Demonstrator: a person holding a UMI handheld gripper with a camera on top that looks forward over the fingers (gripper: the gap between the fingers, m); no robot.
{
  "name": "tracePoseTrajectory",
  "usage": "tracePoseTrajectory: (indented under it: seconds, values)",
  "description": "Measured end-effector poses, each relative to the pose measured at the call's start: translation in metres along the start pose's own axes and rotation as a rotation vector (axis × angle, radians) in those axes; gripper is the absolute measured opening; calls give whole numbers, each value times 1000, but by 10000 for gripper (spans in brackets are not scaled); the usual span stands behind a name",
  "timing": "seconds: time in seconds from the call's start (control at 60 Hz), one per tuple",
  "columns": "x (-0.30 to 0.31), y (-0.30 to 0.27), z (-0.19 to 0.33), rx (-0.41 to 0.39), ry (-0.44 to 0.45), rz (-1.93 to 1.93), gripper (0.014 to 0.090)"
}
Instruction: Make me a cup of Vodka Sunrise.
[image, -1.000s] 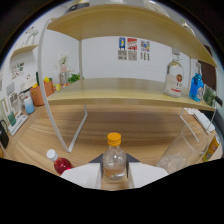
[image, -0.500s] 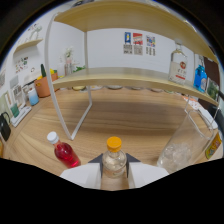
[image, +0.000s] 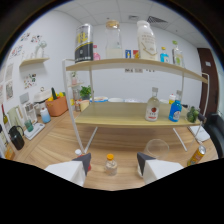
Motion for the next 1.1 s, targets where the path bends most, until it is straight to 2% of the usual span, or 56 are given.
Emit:
tracePoseTrajectory:
  seconds: [0.1,0.383,0.567,0.75,0.917,1.033,1.1]
  values:
    - [16,-8,-30,28,24,-6,860]
    - [87,-5,-80,19,131,14,864]
    - [134,-99,-86,159,162,36,866]
    - [169,-206,-73,295,151,46,858]
    - [189,-262,-37,340,135,27,845]
    - [195,-274,-6,305,129,26,717]
    - [198,-270,9,272,123,36,619]
